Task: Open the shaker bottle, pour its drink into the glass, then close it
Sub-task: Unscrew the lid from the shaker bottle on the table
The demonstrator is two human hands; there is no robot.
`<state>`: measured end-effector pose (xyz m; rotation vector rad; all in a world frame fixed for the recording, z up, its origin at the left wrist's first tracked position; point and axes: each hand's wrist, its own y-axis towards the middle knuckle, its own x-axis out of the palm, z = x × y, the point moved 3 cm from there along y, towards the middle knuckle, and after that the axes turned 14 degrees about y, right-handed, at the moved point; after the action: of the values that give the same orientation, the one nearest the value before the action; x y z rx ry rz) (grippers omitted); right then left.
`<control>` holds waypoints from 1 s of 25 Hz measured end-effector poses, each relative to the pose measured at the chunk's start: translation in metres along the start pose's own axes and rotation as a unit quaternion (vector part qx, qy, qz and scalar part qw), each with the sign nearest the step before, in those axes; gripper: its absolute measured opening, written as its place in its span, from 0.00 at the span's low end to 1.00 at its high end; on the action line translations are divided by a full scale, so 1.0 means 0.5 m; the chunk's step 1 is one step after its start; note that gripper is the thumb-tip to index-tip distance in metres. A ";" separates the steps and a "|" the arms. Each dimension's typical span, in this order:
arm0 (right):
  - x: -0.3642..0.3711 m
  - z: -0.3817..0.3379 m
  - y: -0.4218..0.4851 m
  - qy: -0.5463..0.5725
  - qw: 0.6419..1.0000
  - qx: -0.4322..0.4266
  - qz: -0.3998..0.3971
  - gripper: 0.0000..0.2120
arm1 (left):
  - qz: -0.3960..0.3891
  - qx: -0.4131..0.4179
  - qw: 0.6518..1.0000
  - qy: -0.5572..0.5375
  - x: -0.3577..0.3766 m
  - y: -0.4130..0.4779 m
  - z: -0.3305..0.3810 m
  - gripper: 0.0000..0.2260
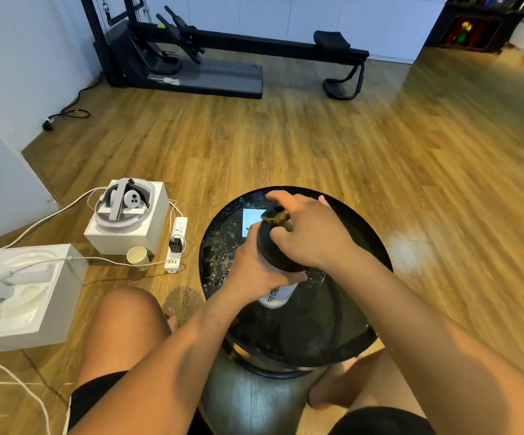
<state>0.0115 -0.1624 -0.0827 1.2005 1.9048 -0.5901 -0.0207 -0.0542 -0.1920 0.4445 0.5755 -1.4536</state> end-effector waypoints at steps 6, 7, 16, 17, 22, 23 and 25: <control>0.008 -0.011 0.007 0.031 0.998 -0.061 -0.018 0.28 | -0.009 -0.020 1.000 -0.015 0.009 0.002 -0.012 0.42; 0.014 -0.015 0.005 0.035 0.997 -0.075 -0.008 0.26 | -0.011 -0.024 1.000 -0.015 0.010 0.003 -0.014 0.43; 0.055 -0.040 -0.039 -0.047 0.978 -0.200 0.041 0.13 | -0.013 0.049 0.992 0.111 0.011 -0.006 -0.007 0.23; 0.058 -0.043 -0.049 -0.044 0.975 -0.214 0.043 0.12 | -0.023 0.068 0.989 0.131 0.017 -0.006 -0.014 0.19; 0.039 -0.033 -0.091 0.059 0.969 -0.225 0.087 0.08 | -0.011 0.033 0.997 0.070 0.011 -0.008 -0.009 0.15; 0.029 -0.025 -0.098 0.075 0.965 -0.227 0.105 0.07 | -0.009 0.011 0.999 0.046 0.012 -0.007 -0.008 0.21; 0.010 -0.002 -0.109 0.069 0.962 -0.210 0.161 0.09 | -0.003 0.000 1.000 0.009 0.008 -0.013 -0.004 0.33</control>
<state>-0.0389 -0.1835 -0.0875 1.2501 1.7744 0.0748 -0.0273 -0.0567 -0.1954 0.4581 0.5917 -1.4565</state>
